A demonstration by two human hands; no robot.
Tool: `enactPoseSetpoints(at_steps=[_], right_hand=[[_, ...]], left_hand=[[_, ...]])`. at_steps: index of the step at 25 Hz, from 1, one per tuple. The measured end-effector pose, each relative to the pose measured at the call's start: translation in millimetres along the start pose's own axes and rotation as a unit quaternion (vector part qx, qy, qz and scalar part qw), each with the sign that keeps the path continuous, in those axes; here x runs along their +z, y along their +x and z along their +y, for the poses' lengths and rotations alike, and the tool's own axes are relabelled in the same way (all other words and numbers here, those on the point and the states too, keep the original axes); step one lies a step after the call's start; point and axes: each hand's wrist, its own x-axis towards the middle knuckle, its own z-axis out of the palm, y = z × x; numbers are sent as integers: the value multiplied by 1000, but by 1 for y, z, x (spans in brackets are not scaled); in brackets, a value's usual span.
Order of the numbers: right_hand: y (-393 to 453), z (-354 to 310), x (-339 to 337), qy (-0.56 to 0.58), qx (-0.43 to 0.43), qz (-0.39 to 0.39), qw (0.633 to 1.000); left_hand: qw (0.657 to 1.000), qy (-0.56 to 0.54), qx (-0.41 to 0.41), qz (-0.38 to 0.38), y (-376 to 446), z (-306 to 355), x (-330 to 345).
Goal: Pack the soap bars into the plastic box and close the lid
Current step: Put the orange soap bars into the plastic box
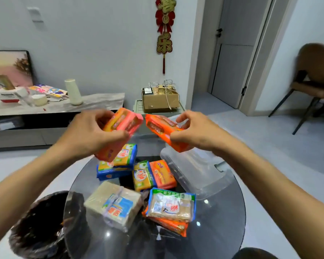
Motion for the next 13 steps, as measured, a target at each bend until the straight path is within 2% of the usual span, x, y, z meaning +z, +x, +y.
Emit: enactPoseSetpoints(at_steps=[3,5,7,9,13], right_hand=[[16,30,-67,-203,-31,-21,978],[32,55,-83,-314,-30,-90,945],[50,79,-79,-347,-14,-174,921],[67,99,-68,-366,-26,-229,902],[91,136,-32,-402,-44,-315,858]], left_hand=[[997,-69,-15,41,73,35,35],[1000,0,4,12,116,64,81],[995,78,30,-59,145,85,134],[982,111,10,-152,163,90,186],[926,232,-13,-298,174,70,258]])
